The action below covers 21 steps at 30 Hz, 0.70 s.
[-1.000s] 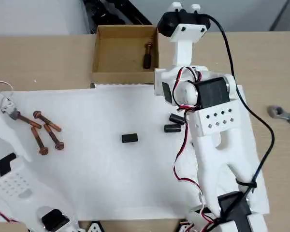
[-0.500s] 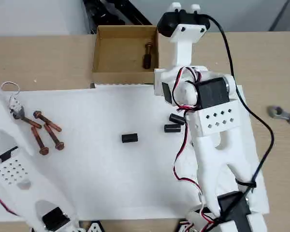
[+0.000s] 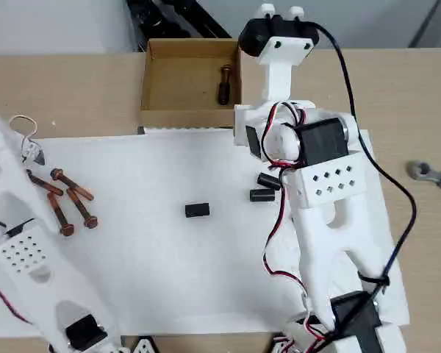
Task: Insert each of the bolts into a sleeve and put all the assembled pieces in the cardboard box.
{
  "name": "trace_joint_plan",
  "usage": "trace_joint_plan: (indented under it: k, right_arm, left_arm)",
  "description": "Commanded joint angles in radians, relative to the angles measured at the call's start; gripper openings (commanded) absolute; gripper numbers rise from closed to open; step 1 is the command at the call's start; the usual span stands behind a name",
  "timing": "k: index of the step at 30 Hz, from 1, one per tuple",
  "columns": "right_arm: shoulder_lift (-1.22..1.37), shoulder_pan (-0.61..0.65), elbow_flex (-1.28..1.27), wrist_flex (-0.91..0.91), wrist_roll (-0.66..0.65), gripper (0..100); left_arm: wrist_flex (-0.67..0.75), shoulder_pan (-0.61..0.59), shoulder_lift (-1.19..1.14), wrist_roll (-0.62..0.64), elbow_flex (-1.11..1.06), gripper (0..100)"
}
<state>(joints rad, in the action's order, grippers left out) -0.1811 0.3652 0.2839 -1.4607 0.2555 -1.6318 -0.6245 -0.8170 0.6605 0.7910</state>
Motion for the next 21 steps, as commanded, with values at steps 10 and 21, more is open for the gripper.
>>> trace_joint_plan:
  k: [10,21]
  right_arm:
    - [-0.042,0.002,0.04,-0.007,0.011,1.3]
    - [-0.042,0.002,0.04,-0.008,0.011,1.3]
  left_arm:
    - [0.008,0.006,-0.206,0.005,0.271,16]
    - [-0.018,0.005,-0.342,0.0,0.321,15]
